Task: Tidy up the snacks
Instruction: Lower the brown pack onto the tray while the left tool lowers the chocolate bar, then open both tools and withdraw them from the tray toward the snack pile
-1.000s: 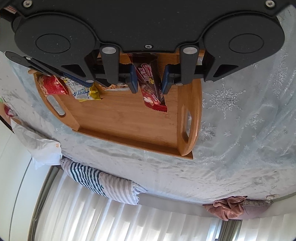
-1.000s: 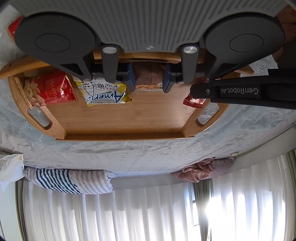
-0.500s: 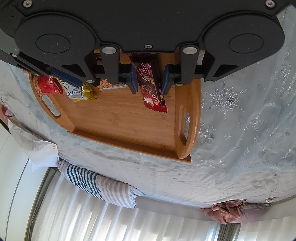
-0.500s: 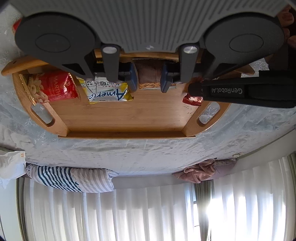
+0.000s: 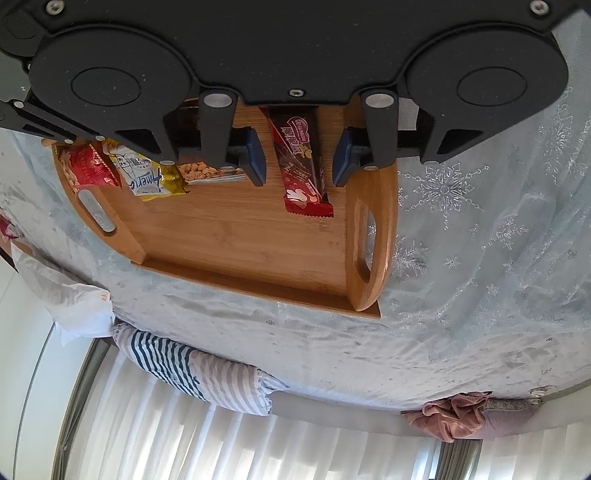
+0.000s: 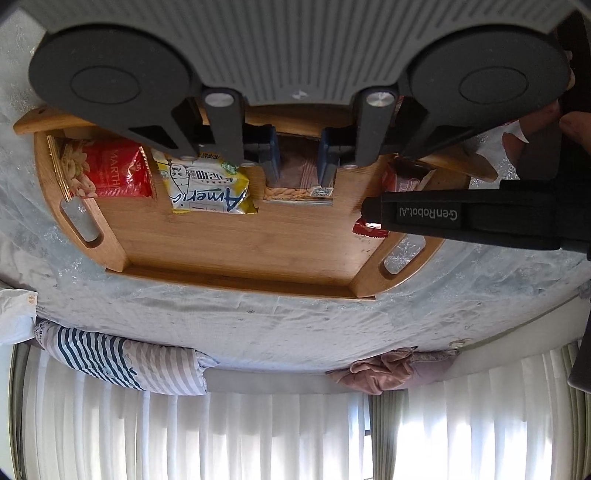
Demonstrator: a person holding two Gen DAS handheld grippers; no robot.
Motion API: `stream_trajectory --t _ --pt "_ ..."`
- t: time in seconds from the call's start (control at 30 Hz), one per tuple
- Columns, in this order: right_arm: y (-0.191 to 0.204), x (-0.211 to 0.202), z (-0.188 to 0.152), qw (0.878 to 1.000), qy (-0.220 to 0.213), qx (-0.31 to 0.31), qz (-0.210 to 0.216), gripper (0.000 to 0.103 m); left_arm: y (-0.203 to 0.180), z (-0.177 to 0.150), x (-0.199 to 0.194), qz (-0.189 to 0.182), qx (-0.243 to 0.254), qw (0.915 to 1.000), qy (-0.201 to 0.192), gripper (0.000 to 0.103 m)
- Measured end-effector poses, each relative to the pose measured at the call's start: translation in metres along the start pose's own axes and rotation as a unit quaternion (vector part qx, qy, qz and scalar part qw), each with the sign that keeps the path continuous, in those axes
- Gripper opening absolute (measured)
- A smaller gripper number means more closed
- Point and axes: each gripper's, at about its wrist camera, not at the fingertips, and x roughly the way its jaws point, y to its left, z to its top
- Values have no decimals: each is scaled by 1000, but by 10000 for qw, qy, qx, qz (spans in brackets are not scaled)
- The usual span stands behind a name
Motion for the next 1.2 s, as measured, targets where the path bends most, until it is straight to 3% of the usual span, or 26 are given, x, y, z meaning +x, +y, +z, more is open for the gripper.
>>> stream_trajectory --t 0.43,0.5,0.77,1.2 --pt "-2 15 4 9998 -142 148 -29 25 -2 2 -12 59 57 9999 -92 44" --pt "-7 12 4 9992 -186 334 78 30 -2 3 -15 67 60 9999 -115 46" --pt "-35 -27 -2 9959 -565 704 107 37 -9 -1 -40 56 284 9992 -288 69" --pt "-45 -89 -39 9953 -884 377 -142 71 -16 -48 -102 -15 260 9979 -601 90"
